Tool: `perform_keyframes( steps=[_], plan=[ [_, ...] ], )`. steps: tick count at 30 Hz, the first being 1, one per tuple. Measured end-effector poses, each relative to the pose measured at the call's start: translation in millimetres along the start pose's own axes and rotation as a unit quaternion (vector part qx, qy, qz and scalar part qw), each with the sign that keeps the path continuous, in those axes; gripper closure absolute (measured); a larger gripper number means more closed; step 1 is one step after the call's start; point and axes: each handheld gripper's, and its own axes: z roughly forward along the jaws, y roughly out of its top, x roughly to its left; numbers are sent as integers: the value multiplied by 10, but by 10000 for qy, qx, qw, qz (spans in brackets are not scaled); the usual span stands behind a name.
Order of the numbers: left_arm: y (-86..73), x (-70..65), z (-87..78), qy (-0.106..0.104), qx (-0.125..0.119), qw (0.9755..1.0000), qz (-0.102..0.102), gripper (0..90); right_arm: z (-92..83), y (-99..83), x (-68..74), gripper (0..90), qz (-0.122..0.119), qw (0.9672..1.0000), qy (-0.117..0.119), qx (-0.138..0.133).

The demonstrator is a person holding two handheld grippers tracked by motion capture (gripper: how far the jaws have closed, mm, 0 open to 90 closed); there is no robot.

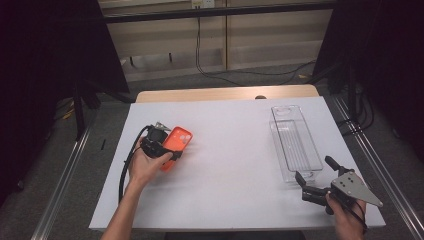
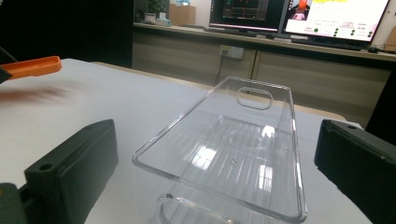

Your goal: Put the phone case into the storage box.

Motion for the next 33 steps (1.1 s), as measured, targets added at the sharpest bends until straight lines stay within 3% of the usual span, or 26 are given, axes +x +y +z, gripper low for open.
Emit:
perform_keyframes(
  steps=[12, 33],
  plan=[
    [12, -55, -99, 98, -284, 9995, 52, 161, 1, 0, 8, 0, 18, 10000, 19, -17],
    [52, -256, -206, -29, -707, 9974, 161, 161, 27, 48, 25, 0, -26, 10000, 42, -65]
  ],
)
